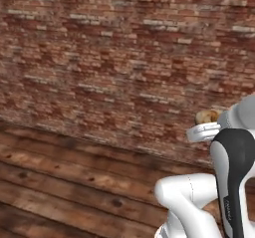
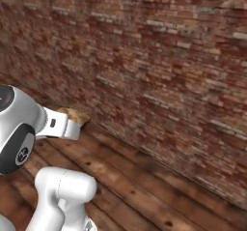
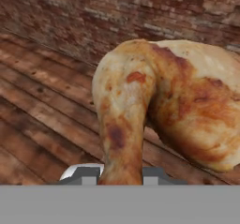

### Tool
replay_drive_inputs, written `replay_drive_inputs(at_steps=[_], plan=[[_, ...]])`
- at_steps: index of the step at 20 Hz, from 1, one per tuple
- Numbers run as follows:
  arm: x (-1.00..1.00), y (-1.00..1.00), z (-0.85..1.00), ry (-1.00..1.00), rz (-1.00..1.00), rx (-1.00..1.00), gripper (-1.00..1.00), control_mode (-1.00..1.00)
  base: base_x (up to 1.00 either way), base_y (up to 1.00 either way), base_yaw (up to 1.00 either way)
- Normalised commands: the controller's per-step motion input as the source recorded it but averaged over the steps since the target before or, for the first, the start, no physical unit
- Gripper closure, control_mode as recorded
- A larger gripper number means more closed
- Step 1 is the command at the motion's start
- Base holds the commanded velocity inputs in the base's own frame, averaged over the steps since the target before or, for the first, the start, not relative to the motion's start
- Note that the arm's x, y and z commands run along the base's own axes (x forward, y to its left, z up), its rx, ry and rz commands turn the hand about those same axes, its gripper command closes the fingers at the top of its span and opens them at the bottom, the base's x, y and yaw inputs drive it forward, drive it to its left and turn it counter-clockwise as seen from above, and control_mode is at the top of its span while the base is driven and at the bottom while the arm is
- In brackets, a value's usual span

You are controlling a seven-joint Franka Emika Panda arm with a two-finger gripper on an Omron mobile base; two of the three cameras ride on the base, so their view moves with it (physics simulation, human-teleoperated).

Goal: Gather the tomato and garlic from the fridge and place them on a tray on the dining counter. Then gather the fish and chicken drumstick from the fridge and place them on the other tray.

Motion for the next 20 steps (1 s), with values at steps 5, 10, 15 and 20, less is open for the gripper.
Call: replay_drive_inputs(at_steps=[5,10,15,20], plan=[[0.0,0.0,0.0,0.0,0.0,0.0,1.0,1.0,1.0,-0.27,0.62],[0.0,0.0,0.0,0.0,0.0,0.0,1.0,1.0,1.0,-0.15,0.65],[0.0,0.0,0.0,0.0,0.0,0.0,1.0,1.0,1.0,-0.19,0.61],[0.0,0.0,0.0,0.0,0.0,0.0,1.0,1.0,1.0,-0.33,0.53]])
